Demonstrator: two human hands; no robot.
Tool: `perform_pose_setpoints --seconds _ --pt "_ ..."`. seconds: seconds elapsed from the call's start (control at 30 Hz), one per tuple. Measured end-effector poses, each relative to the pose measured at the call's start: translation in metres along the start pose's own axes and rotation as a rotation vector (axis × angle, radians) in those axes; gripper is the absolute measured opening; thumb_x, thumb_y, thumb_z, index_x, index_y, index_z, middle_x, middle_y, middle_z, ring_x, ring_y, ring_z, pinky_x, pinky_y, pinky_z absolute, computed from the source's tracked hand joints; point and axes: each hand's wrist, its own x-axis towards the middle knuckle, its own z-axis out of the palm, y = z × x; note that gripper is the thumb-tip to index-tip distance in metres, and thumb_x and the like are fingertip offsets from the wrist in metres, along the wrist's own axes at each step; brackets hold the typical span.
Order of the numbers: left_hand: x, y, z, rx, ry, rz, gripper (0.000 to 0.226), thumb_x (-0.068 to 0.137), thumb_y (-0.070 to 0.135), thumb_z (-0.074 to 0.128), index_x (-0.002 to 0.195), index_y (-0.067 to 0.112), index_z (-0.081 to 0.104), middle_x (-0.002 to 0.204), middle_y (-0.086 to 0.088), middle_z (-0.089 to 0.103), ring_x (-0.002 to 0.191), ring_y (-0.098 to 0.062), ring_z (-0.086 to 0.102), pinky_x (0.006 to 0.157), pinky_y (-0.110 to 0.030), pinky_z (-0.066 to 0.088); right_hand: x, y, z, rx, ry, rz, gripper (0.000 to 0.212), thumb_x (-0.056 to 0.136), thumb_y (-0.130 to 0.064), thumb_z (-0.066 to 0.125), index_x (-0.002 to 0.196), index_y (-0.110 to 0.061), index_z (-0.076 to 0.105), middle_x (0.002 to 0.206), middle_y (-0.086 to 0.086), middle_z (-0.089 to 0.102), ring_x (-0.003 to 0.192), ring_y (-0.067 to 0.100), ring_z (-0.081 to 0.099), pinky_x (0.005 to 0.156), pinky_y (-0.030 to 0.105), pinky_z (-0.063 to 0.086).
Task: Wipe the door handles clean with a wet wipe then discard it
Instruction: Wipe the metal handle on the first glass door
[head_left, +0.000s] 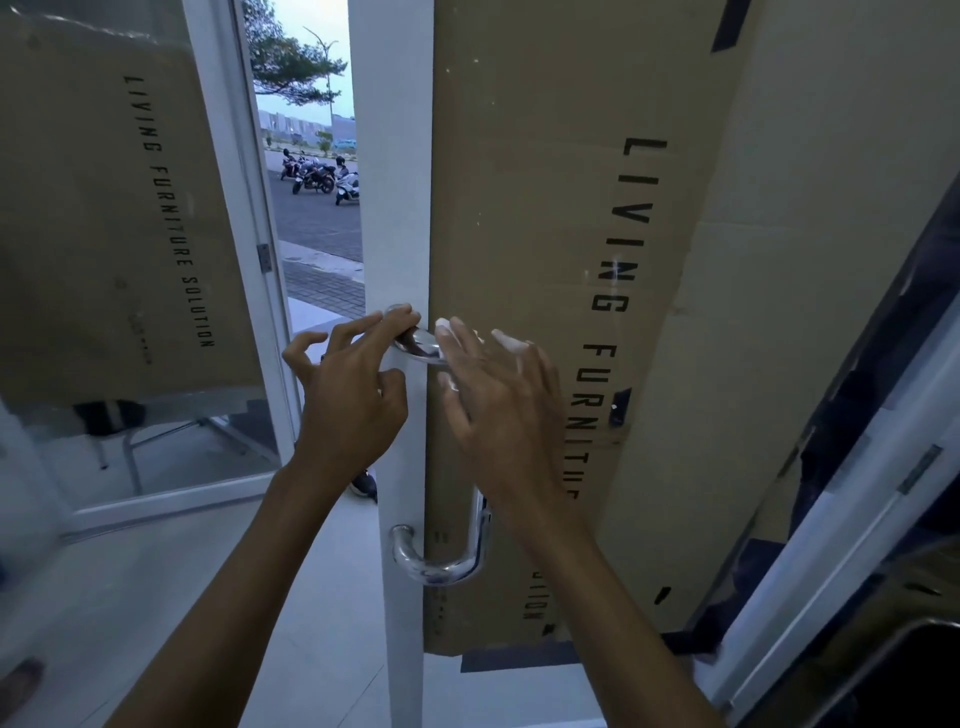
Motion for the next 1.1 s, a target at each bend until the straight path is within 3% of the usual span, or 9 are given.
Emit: perform_pose_setpoints --seconds 0.1,0.17,0.27,0.33,0.43,0.6,0.77,0.9,1.1 --pt "-0.001 -0.002 0.001 -0.061 -0.015 0.006 0.065 0.082 0.015 0.045 0.144 0.035 0.052 0.141 0.01 0.062 0.137 -0.01 0.044 0.109 -0.062 0.04 -0.005 0.007 -0.005 0.013 -0.004 0.014 0.05 0.106 -0.034 0.053 0.155 -0.032 0.05 0.156 -0.014 0.053 0.139 0.021 0.047 0.117 0.041 0.036" --pt "-0.002 -0.005 0.002 -0.077 -0.011 0.022 0.067 0.082 0.014 0.044 0.145 0.035 0.05 0.142 0.01 0.061 0.137 -0.009 0.043 0.104 -0.063 0.045 -0.007 0.011 -0.008 0.046 -0.008 0.071 0.05 0.105 -0.033 0.056 0.155 -0.033 0.051 0.155 -0.016 0.054 0.139 0.024 0.049 0.115 0.042 0.04" --pt "-0.002 0.002 -0.001 -0.03 0.007 0.008 0.065 0.081 0.014 0.046 0.143 0.032 0.055 0.141 0.007 0.063 0.138 -0.013 0.049 0.117 -0.054 0.023 0.0 0.004 -0.007 0.022 -0.028 0.071 0.048 0.105 -0.034 0.056 0.153 -0.03 0.054 0.154 -0.013 0.056 0.138 0.023 0.048 0.114 0.041 0.037" --pt "-0.004 0.003 -0.002 -0.01 0.012 0.001 0.064 0.081 0.014 0.047 0.142 0.03 0.058 0.138 0.005 0.066 0.137 -0.017 0.054 0.114 -0.043 0.014 0.006 -0.009 -0.003 -0.038 -0.065 -0.009 0.047 0.107 -0.036 0.05 0.153 -0.029 0.053 0.156 -0.01 0.054 0.14 0.022 0.046 0.117 0.04 0.031" --pt "-0.003 -0.002 -0.004 -0.04 0.007 0.007 0.063 0.082 0.016 0.049 0.144 0.028 0.058 0.134 0.002 0.069 0.135 -0.02 0.056 0.111 -0.038 0.013 0.008 -0.017 0.003 -0.09 -0.077 -0.101 0.049 0.107 -0.037 0.048 0.156 -0.027 0.05 0.161 -0.009 0.049 0.143 0.023 0.044 0.122 0.043 0.026" --pt "0.002 -0.01 -0.006 -0.078 -0.016 0.062 0.069 0.079 0.008 0.045 0.143 0.03 0.059 0.143 0.007 0.063 0.137 -0.015 0.052 0.106 -0.028 0.01 -0.01 0.0 -0.001 -0.133 -0.001 -0.062 0.049 0.109 -0.035 0.045 0.158 -0.029 0.047 0.163 -0.011 0.045 0.145 0.025 0.044 0.122 0.046 0.03" --pt "0.007 -0.018 -0.002 -0.152 -0.02 0.07 0.074 0.081 -0.007 0.05 0.144 0.031 0.059 0.142 0.008 0.064 0.136 -0.014 0.05 0.107 -0.045 0.019 -0.001 -0.011 0.007 -0.195 0.0 -0.152 0.048 0.11 -0.033 0.045 0.157 -0.025 0.049 0.164 -0.008 0.044 0.147 0.028 0.044 0.124 0.05 0.027" --pt "0.008 -0.021 -0.004 -0.16 -0.028 0.086 0.082 0.079 -0.018 0.055 0.145 0.032 0.058 0.14 0.009 0.064 0.137 -0.008 0.045 0.1 -0.029 0.015 -0.005 -0.011 0.011 -0.284 0.018 -0.234 0.048 0.112 -0.031 0.04 0.159 -0.025 0.045 0.168 -0.006 0.038 0.151 0.03 0.04 0.126 0.053 0.023" --pt "0.006 -0.02 -0.005 -0.167 -0.057 0.086 0.084 0.077 -0.017 0.054 0.144 0.033 0.057 0.146 0.013 0.06 0.136 -0.007 0.047 0.103 -0.025 0.012 -0.017 0.005 0.005 -0.309 0.053 -0.209 0.048 0.11 -0.027 0.047 0.158 -0.025 0.047 0.167 -0.007 0.039 0.151 0.029 0.042 0.124 0.051 0.027"
